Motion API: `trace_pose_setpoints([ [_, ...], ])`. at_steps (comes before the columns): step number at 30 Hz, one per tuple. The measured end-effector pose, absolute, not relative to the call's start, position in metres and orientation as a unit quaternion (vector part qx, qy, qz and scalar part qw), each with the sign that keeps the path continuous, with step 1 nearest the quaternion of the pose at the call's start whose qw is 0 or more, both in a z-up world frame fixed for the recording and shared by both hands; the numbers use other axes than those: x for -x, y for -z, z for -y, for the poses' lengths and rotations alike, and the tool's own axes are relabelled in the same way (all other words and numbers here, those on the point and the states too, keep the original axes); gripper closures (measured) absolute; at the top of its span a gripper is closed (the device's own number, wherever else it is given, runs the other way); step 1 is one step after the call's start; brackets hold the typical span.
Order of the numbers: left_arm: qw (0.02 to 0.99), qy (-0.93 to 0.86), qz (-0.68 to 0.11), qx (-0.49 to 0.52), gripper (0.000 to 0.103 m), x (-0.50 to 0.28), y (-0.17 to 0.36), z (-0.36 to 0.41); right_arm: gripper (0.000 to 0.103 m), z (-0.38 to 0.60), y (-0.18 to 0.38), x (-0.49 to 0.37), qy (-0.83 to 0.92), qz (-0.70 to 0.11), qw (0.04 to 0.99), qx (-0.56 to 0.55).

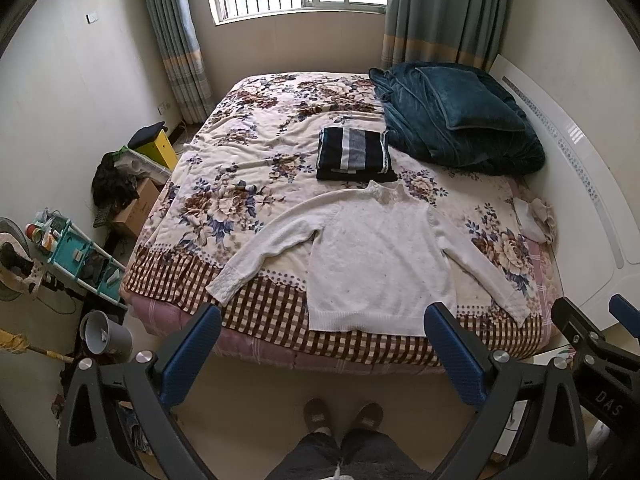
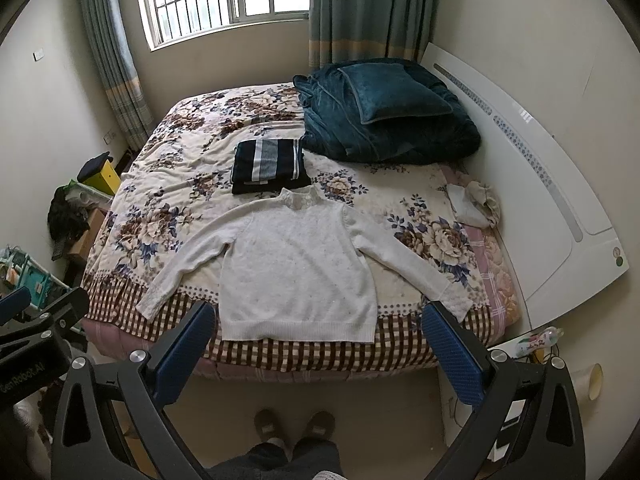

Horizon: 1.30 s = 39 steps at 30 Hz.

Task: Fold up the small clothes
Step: 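Grasp one sweater sleeve cuff with the right gripper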

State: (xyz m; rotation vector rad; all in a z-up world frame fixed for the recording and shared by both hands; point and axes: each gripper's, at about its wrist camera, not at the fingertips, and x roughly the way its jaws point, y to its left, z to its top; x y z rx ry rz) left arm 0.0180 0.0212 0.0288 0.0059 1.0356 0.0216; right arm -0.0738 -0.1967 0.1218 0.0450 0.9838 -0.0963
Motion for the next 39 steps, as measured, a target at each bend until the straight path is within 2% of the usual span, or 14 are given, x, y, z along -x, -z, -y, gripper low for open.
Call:
trace_pose_setpoints([
  [6, 0.876, -0.013, -0.483, -0.015, 0.000, -0.039, -0.011, -0.023, 0.000, 0.193, -0.110, 0.058, 0.061, -0.477, 0.876, -0.036],
  [12, 0.886, -0.011, -0.461, -0.047, 0.000, -0.104, 0.047, -0.009, 0.000, 0.219, -0.050, 0.022, 0.123, -0.482, 0.863, -0.085],
  [16, 0.873, -0.003, -0.483, -0.060, 0.000, -0.144, 0.105, 0.011, 0.000, 0.261, 0.019, -0.015, 0.201, -0.492, 0.841, -0.096],
  [30, 0.799, -0.015, -0.589, -0.119, 0.000, -0.294, 0.324, 0.137, 0.000, 0.532, 0.307, -0.111, 0.351, -0.538, 0.697, -0.317],
  [34, 0.778, -0.020, -0.616, -0.124, 0.000, -0.327, 0.384, 0.171, 0.000, 0.616, 0.399, -0.101, 0.395, -0.528, 0.622, -0.423],
  [39, 0.756, -0.026, -0.641, -0.126, 0.000, -0.358, 0.454, 0.199, 0.000, 0.678, 0.483, -0.060, 0.464, -0.477, 0.546, -0.509],
])
